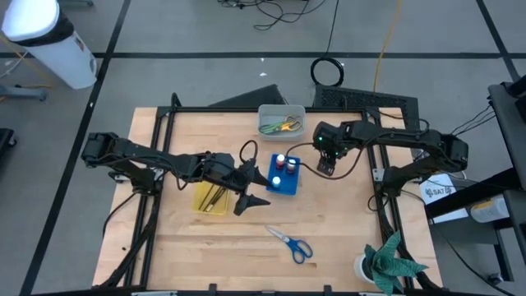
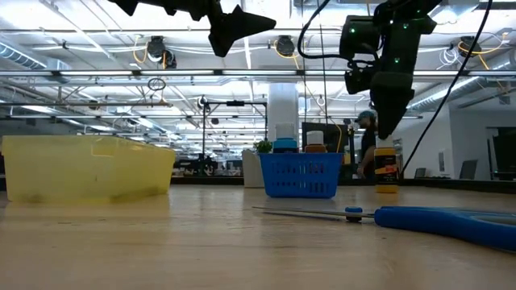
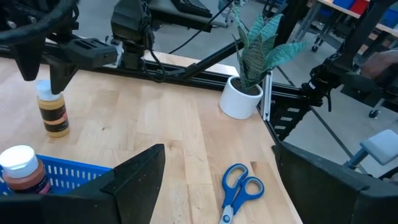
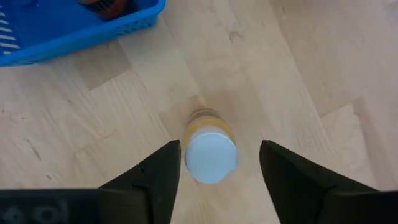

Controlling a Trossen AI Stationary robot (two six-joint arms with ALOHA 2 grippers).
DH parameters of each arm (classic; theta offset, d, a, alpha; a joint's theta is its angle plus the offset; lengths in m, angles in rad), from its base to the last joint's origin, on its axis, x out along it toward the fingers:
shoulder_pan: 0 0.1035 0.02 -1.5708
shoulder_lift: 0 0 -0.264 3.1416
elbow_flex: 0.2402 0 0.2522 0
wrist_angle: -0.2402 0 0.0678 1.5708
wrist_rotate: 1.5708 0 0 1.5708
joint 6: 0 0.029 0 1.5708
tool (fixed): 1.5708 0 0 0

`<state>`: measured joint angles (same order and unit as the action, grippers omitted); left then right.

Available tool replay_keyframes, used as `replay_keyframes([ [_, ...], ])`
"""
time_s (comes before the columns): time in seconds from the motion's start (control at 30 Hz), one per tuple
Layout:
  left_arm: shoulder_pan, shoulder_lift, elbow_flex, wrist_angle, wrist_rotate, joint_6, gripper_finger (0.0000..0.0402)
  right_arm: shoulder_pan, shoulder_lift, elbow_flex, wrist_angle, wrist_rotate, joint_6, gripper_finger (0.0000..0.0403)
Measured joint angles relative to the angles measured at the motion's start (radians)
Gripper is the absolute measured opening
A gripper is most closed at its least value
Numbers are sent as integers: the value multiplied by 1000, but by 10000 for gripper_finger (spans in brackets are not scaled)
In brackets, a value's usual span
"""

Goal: Pick & Place Paint Supplies
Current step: Put the yellow paint bottle into the blue bin

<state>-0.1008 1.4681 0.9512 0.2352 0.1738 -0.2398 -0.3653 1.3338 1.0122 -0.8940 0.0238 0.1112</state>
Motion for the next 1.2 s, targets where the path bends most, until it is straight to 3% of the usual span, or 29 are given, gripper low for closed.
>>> replay_keyframes([
  [0.4, 0, 0, 0, 0, 0, -2, 332, 0, 0, 0, 3, 0, 0, 102],
  [0.73, 0, 0, 0, 0, 0, 0, 315, 57, 0, 85, -19, -55, 1, 102],
  [1.0, 0, 0, 0, 0, -2, 1, 327, 240, 0, 304, -83, 30, 64, 102],
  [1.2, 0, 0, 0, 0, -2, 1, 331, 361, 58, 376, -68, 54, 100, 102],
])
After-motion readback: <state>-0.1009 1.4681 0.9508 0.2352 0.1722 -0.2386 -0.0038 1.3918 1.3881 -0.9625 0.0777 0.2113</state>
